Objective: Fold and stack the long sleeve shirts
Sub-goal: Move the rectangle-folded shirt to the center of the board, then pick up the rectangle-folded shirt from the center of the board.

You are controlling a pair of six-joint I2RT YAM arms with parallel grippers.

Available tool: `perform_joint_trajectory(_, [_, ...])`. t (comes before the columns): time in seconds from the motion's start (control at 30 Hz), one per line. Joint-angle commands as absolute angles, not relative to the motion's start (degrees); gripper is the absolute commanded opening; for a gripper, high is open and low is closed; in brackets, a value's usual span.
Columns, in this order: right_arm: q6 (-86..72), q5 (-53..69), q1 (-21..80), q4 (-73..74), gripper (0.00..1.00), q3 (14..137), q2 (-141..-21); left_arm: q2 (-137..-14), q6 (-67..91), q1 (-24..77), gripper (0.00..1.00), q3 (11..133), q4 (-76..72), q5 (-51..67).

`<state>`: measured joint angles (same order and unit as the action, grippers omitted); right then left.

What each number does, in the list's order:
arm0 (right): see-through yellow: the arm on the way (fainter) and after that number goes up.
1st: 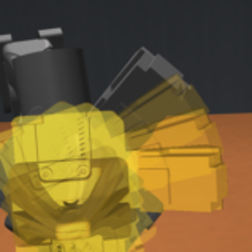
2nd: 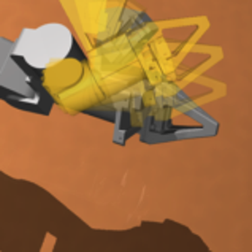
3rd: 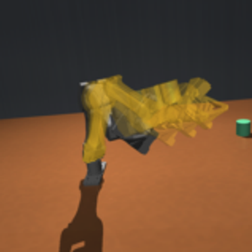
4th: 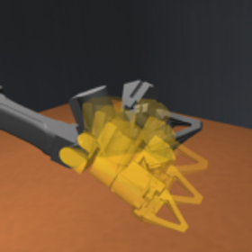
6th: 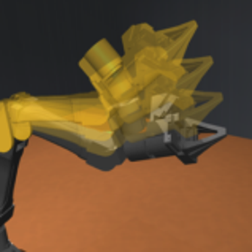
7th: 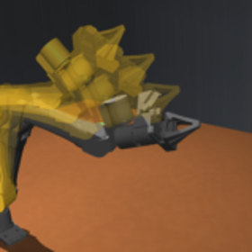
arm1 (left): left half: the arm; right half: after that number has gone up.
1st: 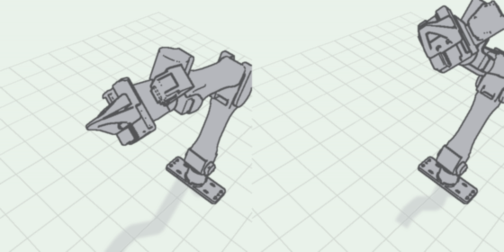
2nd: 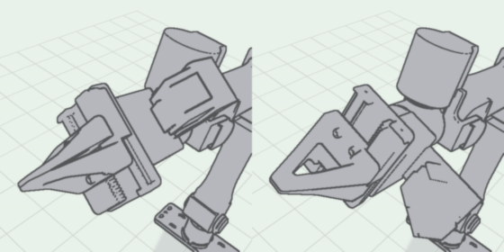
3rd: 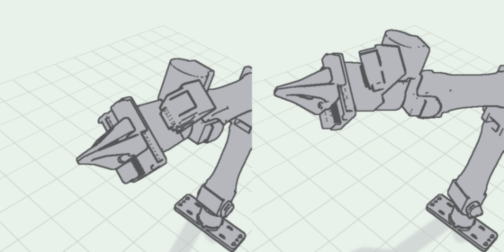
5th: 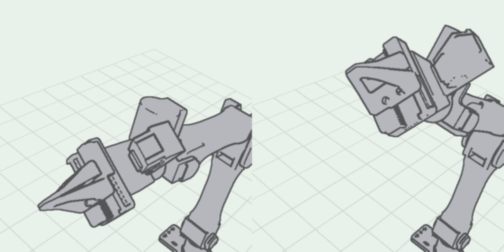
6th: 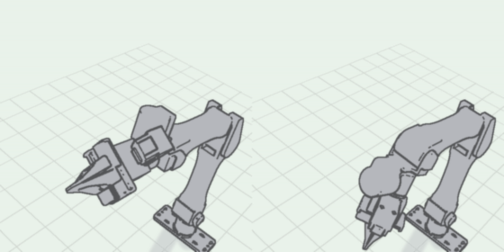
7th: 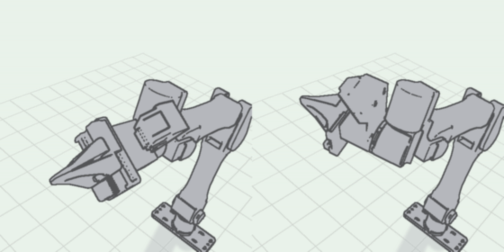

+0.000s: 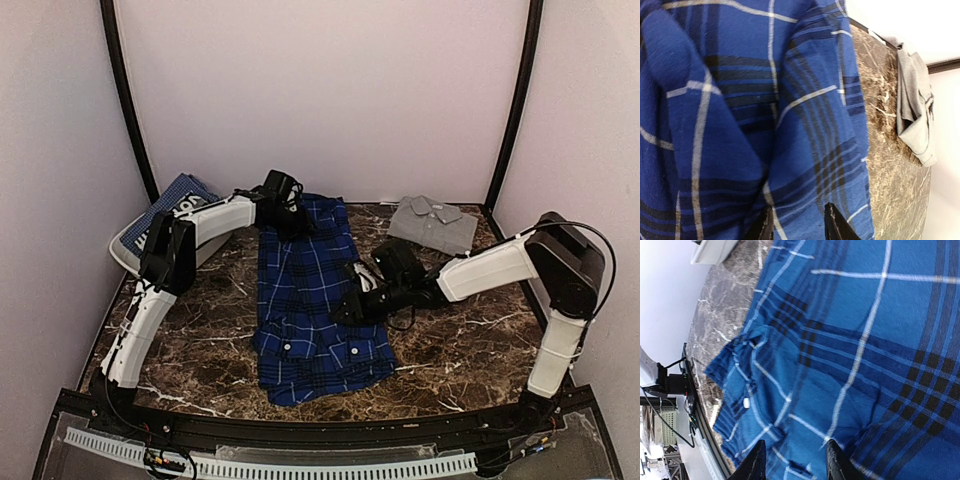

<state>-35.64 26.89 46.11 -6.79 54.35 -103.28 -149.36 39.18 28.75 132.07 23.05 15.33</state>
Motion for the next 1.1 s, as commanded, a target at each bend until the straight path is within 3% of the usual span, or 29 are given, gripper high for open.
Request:
perform_joint_trajectory(0.0, [-37.2, 26.28, 46.41, -11.41, 0.37, 53.05, -108.48, -145.25, 36.52, 29.6, 0.35, 133.14, 26.3, 18.19])
perform_joint_trajectory(0.3, [-38.04, 25.13, 46.49, -10.66, 0.36, 53.91, -107.35, -125.76, 35.76, 32.49, 0.38, 115.65, 22.73, 18.34])
perform_joint_trajectory(0.57, [-36.11, 21.36, 46.47, -5.24, 0.38, 52.78, -96.58, -102.55, 39.78, 33.89, 0.38, 81.03, 11.0, 17.68])
perform_joint_trajectory(0.83, [-35.72, 17.6, 45.78, -0.19, 0.39, 45.75, -86.54, -82.74, 44.82, 33.75, 0.37, 55.26, 12.37, 8.66])
perform_joint_trajectory(1.07, [-36.55, 16.16, 44.13, 2.23, 0.43, 39.05, -79.3, -72.75, 50.22, 33.75, 0.38, 39.86, 9.68, 9.7])
